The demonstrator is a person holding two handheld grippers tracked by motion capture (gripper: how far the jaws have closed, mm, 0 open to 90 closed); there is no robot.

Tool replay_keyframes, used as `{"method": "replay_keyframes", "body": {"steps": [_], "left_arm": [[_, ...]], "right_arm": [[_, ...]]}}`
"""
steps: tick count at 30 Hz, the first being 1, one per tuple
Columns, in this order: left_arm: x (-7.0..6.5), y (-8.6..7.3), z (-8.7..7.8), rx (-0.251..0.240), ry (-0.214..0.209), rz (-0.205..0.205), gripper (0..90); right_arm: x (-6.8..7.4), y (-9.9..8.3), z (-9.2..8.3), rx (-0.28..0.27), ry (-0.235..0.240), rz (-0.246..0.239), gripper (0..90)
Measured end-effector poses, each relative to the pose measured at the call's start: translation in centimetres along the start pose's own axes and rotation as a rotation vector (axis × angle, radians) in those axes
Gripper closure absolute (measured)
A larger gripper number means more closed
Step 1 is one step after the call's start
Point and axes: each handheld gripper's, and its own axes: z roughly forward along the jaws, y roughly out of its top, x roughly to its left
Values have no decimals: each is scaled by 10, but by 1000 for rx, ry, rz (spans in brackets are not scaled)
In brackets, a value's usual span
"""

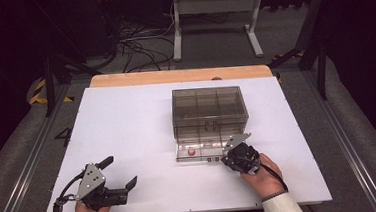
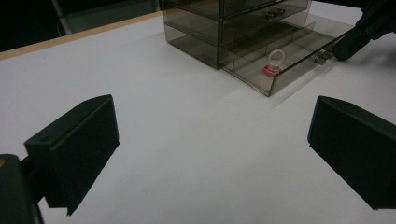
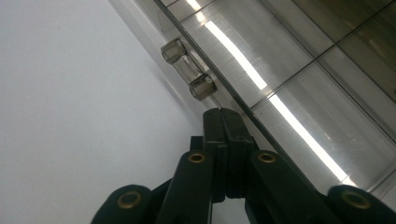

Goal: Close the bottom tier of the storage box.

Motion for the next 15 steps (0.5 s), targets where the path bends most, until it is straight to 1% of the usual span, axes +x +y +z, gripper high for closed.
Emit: {"method": "replay_keyframes", "body": {"steps": [3, 8, 15], "left_arm": [[0, 0, 0, 0, 0, 1, 27], [0, 0, 1, 2, 1, 6, 27], [0, 0, 1, 3, 0, 2, 27]], "right_arm": [[0, 1, 0, -2, 2, -1, 900], [-1, 6, 1, -14, -15, 17, 900], [-3, 9, 4, -21, -36, 37, 900]]}}
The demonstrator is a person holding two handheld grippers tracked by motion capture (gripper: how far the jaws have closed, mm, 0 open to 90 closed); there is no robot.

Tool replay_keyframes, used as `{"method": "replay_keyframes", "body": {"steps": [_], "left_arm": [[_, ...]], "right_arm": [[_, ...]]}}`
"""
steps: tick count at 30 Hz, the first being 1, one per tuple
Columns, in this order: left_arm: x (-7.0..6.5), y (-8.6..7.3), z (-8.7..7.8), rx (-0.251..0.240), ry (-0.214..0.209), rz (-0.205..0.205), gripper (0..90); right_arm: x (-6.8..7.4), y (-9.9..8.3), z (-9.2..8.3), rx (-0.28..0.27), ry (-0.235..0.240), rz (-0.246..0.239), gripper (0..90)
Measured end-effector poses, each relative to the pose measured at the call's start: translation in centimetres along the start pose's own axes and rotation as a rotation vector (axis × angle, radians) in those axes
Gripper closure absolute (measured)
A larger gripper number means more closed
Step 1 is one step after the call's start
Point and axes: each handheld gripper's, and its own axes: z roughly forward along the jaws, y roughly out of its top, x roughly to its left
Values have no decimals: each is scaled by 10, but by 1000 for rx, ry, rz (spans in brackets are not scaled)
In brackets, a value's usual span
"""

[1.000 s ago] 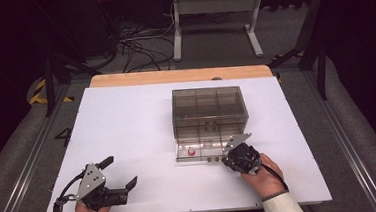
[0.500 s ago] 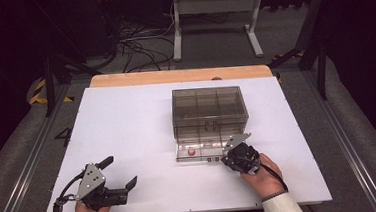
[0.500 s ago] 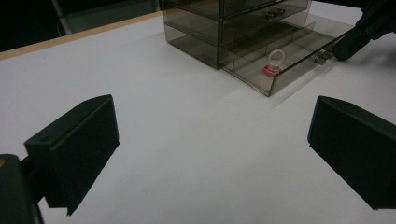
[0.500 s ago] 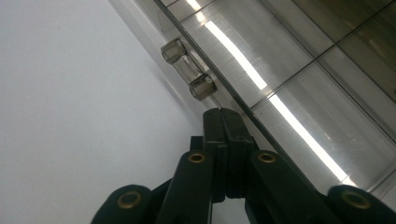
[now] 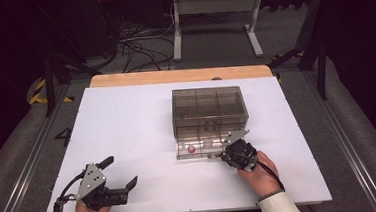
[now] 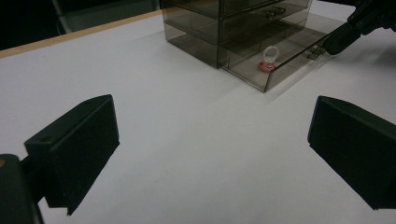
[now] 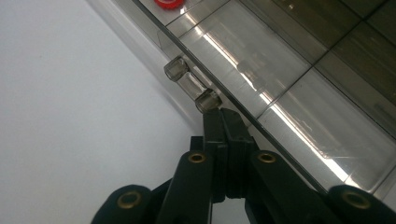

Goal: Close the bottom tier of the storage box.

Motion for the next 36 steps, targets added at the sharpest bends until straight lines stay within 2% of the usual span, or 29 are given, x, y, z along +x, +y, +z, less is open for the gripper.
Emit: {"method": "replay_keyframes", "body": {"steps": [12, 15, 23, 36], "left_arm": [[0, 0, -1, 0, 4, 2, 28], [0, -1, -1, 0, 6, -2, 27], [0, -1, -1, -1, 6, -2, 27], [0, -1, -1, 1, 5, -3, 27]], "right_arm": [[-5, 6, 6, -9, -39, 21, 900], [-7, 9, 8, -13, -48, 41, 900], [-10, 12, 17, -12, -54, 47, 900], [-19, 14, 21, -40, -69, 75, 900]]}}
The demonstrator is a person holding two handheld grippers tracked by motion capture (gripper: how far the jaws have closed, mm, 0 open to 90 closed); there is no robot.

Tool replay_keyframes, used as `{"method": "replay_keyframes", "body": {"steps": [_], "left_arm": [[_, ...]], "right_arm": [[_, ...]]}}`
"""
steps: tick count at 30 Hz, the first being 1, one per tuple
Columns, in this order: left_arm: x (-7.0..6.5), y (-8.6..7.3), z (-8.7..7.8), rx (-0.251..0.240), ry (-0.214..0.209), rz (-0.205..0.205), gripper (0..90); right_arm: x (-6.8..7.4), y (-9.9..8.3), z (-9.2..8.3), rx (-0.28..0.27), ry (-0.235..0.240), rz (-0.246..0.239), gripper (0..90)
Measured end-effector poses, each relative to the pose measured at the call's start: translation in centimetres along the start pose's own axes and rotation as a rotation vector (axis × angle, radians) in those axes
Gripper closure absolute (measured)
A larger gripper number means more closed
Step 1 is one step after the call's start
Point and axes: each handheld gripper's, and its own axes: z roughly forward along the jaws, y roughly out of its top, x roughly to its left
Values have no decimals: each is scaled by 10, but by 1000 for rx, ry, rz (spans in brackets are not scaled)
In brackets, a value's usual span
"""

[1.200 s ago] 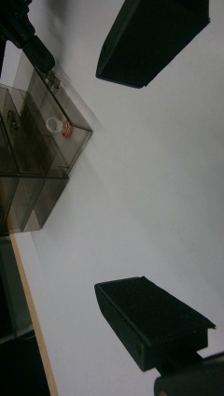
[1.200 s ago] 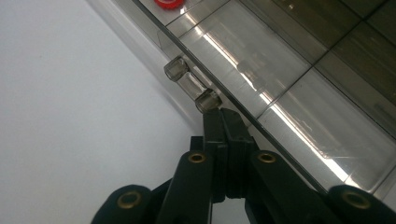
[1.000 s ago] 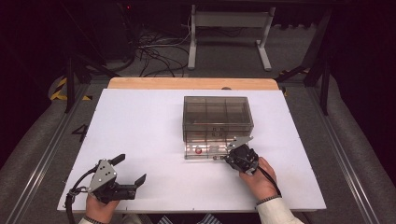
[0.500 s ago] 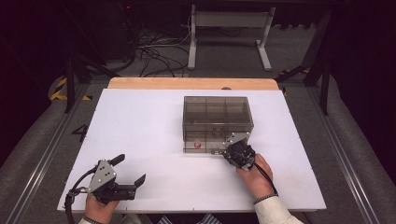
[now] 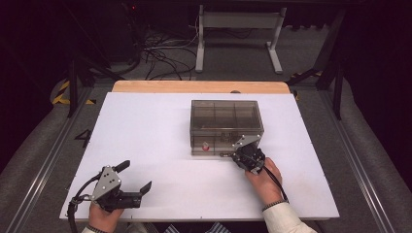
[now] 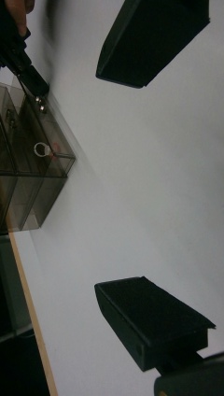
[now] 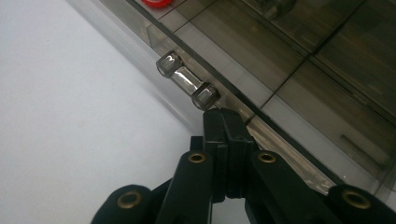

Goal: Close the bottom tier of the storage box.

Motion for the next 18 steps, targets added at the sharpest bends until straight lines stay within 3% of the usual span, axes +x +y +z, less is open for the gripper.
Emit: {"method": "replay_keyframes", "body": {"steps": [11, 18], "left_arm": [[0, 0, 0, 0, -1, -1, 27], [0, 0, 0, 2, -1, 0, 27]], "right_arm": [[-6, 1, 4, -31, 3, 31, 900], [-7, 1, 7, -56, -20, 31, 900]]}}
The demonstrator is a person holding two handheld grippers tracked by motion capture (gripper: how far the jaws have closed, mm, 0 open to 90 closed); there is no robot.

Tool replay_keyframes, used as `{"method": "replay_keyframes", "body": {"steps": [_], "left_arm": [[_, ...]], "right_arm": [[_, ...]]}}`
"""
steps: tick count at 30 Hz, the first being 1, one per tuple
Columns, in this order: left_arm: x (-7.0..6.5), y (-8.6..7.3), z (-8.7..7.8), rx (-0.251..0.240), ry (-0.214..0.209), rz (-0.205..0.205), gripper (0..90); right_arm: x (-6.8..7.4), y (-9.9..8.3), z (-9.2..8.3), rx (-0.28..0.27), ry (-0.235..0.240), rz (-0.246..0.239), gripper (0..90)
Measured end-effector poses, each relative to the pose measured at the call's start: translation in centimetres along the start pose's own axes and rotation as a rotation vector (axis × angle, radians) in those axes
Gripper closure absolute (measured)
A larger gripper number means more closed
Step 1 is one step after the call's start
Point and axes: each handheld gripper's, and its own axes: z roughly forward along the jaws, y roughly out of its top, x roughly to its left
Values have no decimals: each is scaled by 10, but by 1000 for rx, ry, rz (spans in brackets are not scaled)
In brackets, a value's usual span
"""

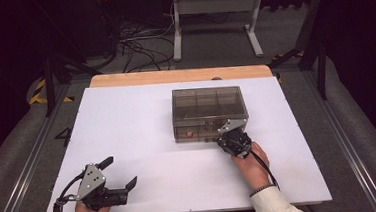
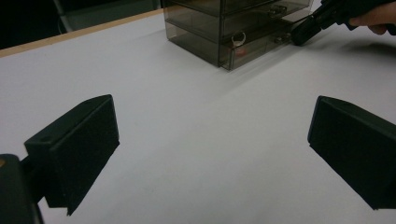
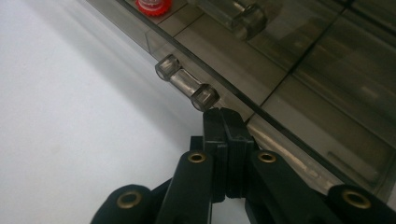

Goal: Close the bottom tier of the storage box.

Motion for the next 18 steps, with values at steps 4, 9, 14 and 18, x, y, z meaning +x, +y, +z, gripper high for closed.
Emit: {"method": "replay_keyframes", "body": {"steps": [4, 9, 14, 18], "left_arm": [[0, 0, 0, 0, 2, 0, 27], [0, 0, 0, 0, 1, -3, 27], [0, 0, 0, 1, 3, -2, 27], [0, 0, 0, 1, 1, -4, 27]], "right_arm": [[-1, 0, 2, -17, -19, -1, 899], [-2, 1, 5, -40, -37, -2, 898], [-3, 1, 5, -59, -50, -4, 894], [-4, 1, 6, -81, -66, -1, 889]]}}
